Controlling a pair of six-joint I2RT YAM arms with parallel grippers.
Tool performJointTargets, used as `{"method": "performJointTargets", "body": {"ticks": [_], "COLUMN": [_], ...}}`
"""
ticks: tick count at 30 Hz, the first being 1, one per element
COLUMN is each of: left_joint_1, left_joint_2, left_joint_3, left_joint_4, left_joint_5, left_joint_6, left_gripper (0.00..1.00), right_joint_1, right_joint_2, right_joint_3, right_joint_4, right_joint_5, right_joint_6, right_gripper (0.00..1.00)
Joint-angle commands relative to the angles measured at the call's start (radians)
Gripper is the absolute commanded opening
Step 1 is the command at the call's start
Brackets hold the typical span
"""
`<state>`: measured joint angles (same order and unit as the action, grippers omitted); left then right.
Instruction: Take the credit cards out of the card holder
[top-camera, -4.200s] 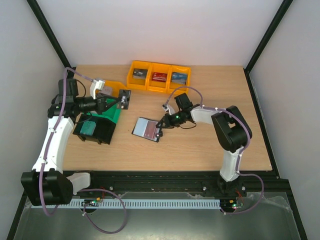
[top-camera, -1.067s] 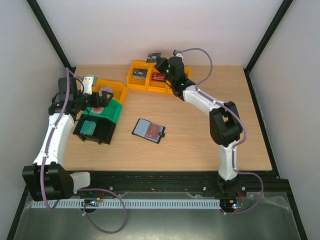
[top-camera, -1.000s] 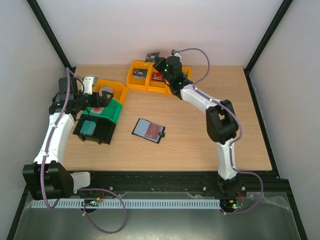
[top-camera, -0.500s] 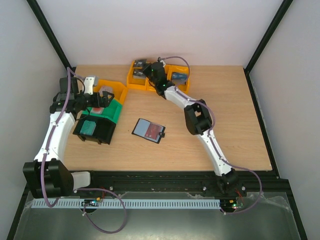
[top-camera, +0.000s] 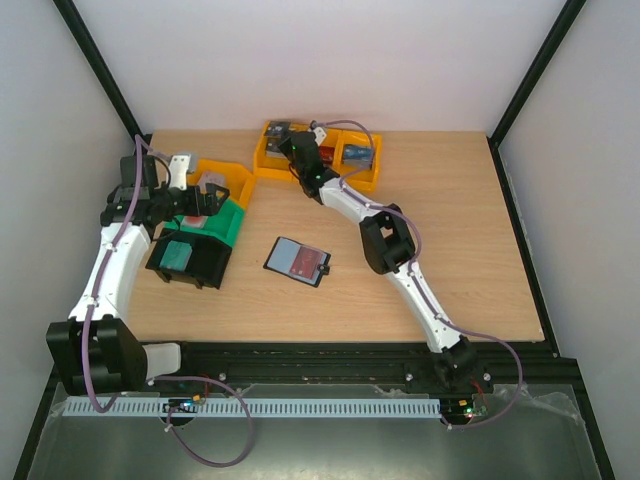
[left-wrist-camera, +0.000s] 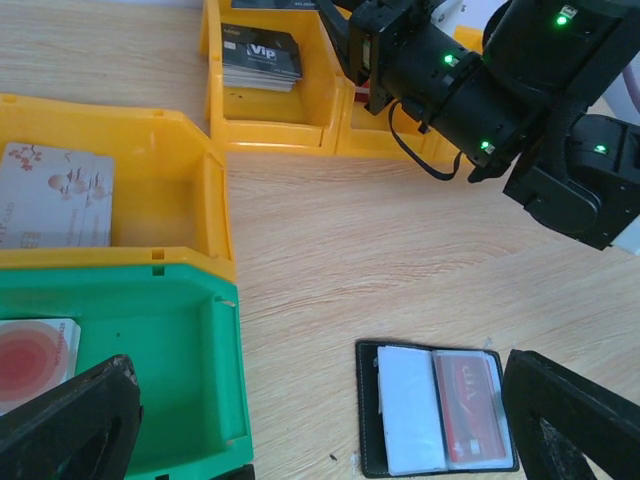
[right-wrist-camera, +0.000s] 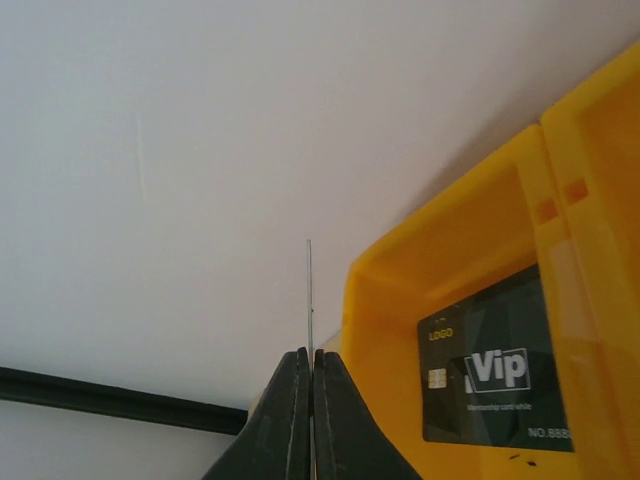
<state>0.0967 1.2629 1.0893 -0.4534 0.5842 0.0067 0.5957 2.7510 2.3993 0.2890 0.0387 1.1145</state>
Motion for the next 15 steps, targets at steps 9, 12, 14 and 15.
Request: {"method": "performJointTargets", "body": {"ticks": [9, 12, 14, 15], "left_joint_1": [0.013, 0.014, 0.016, 0.017], "left_joint_2": [0.007, 0.007, 0.005, 0.005], "left_joint_3": [-0.023, -0.023, -0.023, -0.024], "left_joint_4": [0.022, 0.024, 0.025, 0.025], "left_joint_5": [0.030, 0.032, 0.033, 0.034], "left_joint_6": [-0.019, -0.020, -0.020, -0.020], "left_gripper": [0.99, 0.99, 0.99, 0.99], "right_joint_1": [0.009, 0.009, 0.010, 0.010], "right_joint_2": [0.076, 0.090, 0.102, 0.103], "right_joint_3": [0.070, 0.081, 0.092, 0.095], "right_joint_4": [-0.006, 0.002, -0.002, -0.002], "right_joint_5": [0.123, 0.137, 0.142, 0.144], "right_joint_6": [-0.073, -0.084, -0.083, -0.084], "right_gripper": [0.02, 0.07, 0.09, 0.10]}}
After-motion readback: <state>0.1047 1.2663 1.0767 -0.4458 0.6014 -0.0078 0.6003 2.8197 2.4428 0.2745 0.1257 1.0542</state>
